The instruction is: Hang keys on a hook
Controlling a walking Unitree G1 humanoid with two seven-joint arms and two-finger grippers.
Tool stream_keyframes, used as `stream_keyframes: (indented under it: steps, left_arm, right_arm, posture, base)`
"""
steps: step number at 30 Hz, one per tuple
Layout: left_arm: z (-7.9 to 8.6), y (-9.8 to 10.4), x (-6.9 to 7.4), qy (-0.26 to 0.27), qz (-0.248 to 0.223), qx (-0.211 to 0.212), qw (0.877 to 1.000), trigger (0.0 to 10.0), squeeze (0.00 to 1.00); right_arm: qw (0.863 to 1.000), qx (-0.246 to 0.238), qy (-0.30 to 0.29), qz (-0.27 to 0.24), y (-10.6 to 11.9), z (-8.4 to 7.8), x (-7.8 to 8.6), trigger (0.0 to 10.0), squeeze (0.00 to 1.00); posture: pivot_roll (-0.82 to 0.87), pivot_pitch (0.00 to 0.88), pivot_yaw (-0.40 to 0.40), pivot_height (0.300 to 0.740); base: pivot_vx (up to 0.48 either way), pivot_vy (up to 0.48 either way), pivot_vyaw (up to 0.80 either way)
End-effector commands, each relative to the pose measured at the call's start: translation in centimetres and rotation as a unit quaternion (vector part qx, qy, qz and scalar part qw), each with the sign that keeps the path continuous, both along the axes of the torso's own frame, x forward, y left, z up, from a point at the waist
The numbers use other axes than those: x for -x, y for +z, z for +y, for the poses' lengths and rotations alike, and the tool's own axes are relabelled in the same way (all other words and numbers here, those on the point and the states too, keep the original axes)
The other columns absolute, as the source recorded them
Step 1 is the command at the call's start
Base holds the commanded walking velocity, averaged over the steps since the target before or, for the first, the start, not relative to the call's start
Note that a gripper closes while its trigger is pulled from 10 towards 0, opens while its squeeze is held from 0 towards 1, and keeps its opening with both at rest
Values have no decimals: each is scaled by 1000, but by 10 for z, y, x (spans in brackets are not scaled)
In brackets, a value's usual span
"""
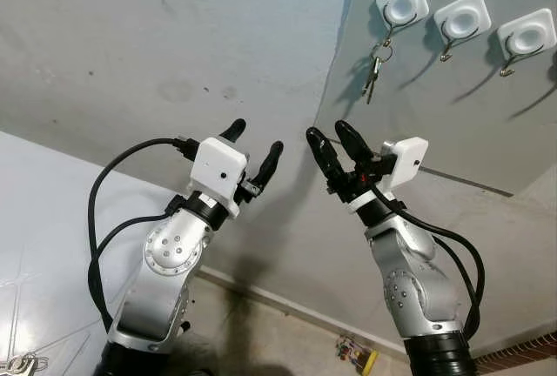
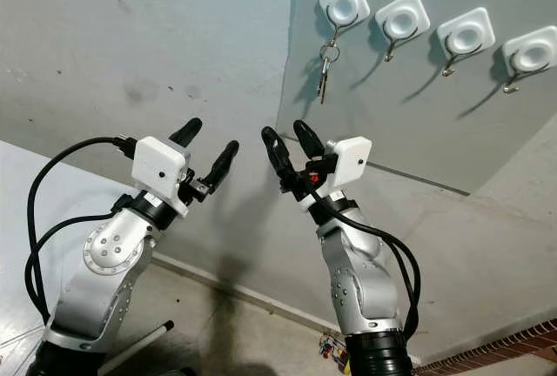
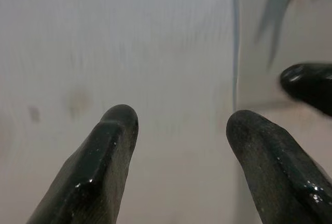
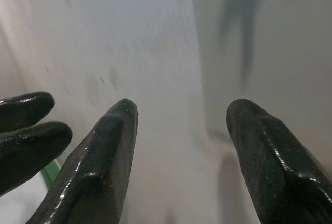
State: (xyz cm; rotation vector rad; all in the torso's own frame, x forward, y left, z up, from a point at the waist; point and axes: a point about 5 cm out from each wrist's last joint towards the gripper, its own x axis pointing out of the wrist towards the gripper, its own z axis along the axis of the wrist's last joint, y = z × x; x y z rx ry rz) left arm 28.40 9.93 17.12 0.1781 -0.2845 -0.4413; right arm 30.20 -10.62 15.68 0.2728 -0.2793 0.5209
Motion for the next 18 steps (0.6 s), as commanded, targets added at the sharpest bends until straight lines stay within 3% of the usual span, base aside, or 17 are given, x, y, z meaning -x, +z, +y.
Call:
stream_keyframes:
  steps: [1,3,9,15,18]
  left_arm:
    - [4,-15,0,14,19,-9,1000,10000,0]
    - [9,-25,-1,28,39,0,999,10000,0]
    - [16,-31,-1,35,54,38,997,10000,0]
    - [24,-63,-2,64,104,49,991,10000,0]
    - [22,-61,-1,56,95,37,993,10000,0]
  right_arm:
    - [1000,12,-9,13,-11,-4,1,10000,0]
    - [999,19,-16,24,-21,-7,2,10000,0]
    - [999,20,-24,35,-31,-10,3,10000,0]
    - [995,50,-42,70,-57,-15,6,10000,0]
    - [996,47,-42,71,-57,-16,6,10000,0]
  posture:
    - [-64,121,-66,740]
    - [-69,120,-64,740]
    - [-72,119,-62,740]
    - [-73,116,-65,740]
    - [-73,116,-65,740]
  base:
    - [0,0,0]
    - [0,0,0]
    - [0,0,0]
    - [0,0,0]
    - [0,0,0]
